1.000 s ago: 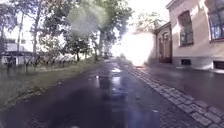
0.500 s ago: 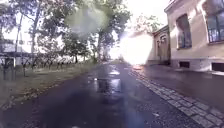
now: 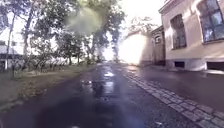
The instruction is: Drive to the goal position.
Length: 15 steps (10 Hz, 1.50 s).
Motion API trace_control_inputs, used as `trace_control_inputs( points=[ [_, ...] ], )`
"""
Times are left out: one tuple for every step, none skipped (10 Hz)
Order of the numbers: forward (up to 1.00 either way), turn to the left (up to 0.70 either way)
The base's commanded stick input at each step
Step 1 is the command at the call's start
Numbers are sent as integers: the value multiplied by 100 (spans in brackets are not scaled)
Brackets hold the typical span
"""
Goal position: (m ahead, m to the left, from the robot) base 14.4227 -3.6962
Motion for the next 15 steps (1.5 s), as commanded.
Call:
trace_control_inputs(
  points=[
    [50, 0],
    [50, 0],
    [50, 0],
    [50, 0],
    [50, 0],
    [50, 0],
    [50, 0],
    [50, 0],
    [50, 0],
    [50, 0],
    [50, -14],
    [50, -36],
    [50, -50],
    [50, -33],
    [50, -15]
  ],
)
